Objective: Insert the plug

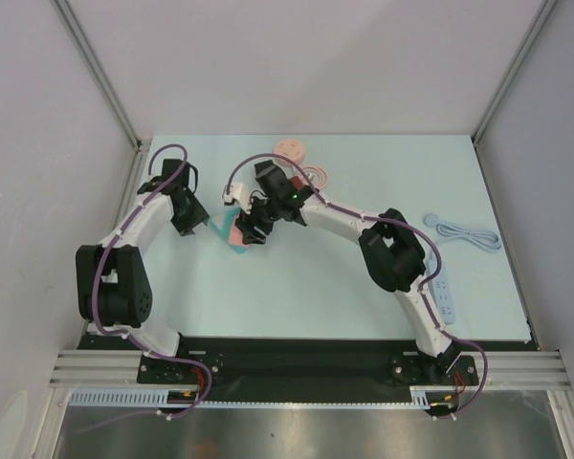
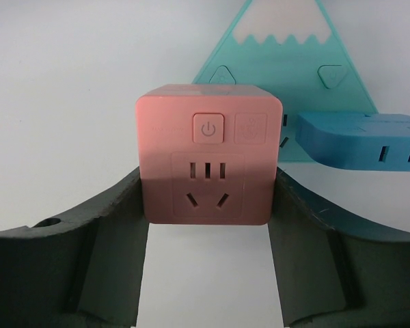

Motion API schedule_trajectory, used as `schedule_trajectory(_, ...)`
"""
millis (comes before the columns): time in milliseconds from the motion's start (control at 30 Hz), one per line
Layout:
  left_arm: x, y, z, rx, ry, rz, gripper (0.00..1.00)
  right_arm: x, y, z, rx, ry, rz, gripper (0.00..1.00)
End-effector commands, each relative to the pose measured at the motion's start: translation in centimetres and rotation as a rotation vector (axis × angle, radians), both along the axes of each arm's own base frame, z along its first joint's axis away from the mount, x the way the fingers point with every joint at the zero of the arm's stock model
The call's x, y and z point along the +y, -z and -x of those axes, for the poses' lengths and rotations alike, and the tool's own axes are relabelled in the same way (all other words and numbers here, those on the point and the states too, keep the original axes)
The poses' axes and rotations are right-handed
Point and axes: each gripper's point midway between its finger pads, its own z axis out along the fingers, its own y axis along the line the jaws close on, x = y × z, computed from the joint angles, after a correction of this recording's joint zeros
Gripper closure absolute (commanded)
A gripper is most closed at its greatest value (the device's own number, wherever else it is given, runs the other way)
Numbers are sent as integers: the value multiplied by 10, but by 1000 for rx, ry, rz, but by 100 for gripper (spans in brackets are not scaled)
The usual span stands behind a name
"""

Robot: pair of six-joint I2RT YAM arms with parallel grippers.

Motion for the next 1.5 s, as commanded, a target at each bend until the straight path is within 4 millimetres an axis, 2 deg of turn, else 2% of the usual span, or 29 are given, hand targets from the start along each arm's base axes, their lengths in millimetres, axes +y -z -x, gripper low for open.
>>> schedule_trajectory(0, 7, -26, -5, -59, -23, -23, 52, -13, -15, 11, 36, 13, -7, 50)
schedule_trajectory(67, 5, -28, -5, -58, -15, -10, 52, -11, -22, 10, 18, 12, -19, 44)
schedule_trajectory(100, 4, -28, -5, -57, -5, -12, 51, -12, -25, 10, 16, 11, -22, 32)
schedule_trajectory(233, 0, -36, -8, -69, 63, -11, 51, -13, -37, 11, 11, 4, -45, 25)
schedule_trajectory(333, -4, -50, -13, -116, 135, -21, 51, -16, -45, 14, 7, 4, -53, 17)
schedule_trajectory(400, -7, -65, -12, -171, 186, -30, 51, -18, -50, 15, -1, 13, -59, 1)
schedule_trajectory(500, -14, -81, -15, -249, 238, -13, 51, -24, -62, 16, -26, 34, -79, 1)
schedule_trajectory(533, -22, -93, -16, -295, 281, 13, 53, -30, -66, 21, -32, 43, -82, 1)
schedule_trajectory(600, -30, -105, -18, -334, 349, 9, 61, -37, -79, 19, -27, 81, -122, 1)
schedule_trajectory(633, -41, -113, -18, -365, 403, 35, 65, -46, -71, 27, 3, 95, -113, 1)
schedule_trajectory(667, -54, -116, -16, -380, 479, 31, 72, -53, -89, 28, -11, 110, -146, 1)
schedule_trajectory(733, -73, -122, -14, -408, 551, 23, 78, -63, -98, 36, -2, 145, -175, 3)
schedule_trajectory(767, -93, -123, -10, -415, 616, 20, 87, -77, -101, 49, 5, 158, -180, 4)
schedule_trajectory(833, -111, -122, -7, -413, 668, 20, 99, -85, -111, 57, 6, 192, -234, 6)
schedule_trajectory(867, -125, -117, -5, -397, 703, 17, 100, -91, -111, 65, 13, 202, -248, 7)
schedule_trajectory(967, -143, -110, -4, -377, 742, 19, 100, -111, -124, 84, -2, 238, -314, 9)
schedule_trajectory(1000, -145, -104, -8, -362, 737, 14, 100, -122, -129, 93, -19, 244, -335, 9)
schedule_trajectory(1067, -150, -96, -11, -340, 725, 22, 100, -129, -136, 101, -31, 244, -359, 8)
schedule_trajectory(1167, -146, -70, -13, -268, 690, -5, 100, -144, -149, 110, -59, 246, -395, 8)
schedule_trajectory(1200, -137, -57, -13, -231, 657, -48, 100, -147, -149, 112, -57, 250, -393, 8)
schedule_trajectory(1300, -127, -24, 0, -157, 623, -67, 100, -159, -152, 111, -58, 261, -390, 8)
schedule_trajectory(1400, -124, -8, 8, -129, 612, -69, 100, -169, -154, 106, -50, 277, -394, 8)
schedule_trajectory(1467, -125, -13, 6, -143, 607, -66, 99, -172, -156, 104, -47, 282, -397, 8)
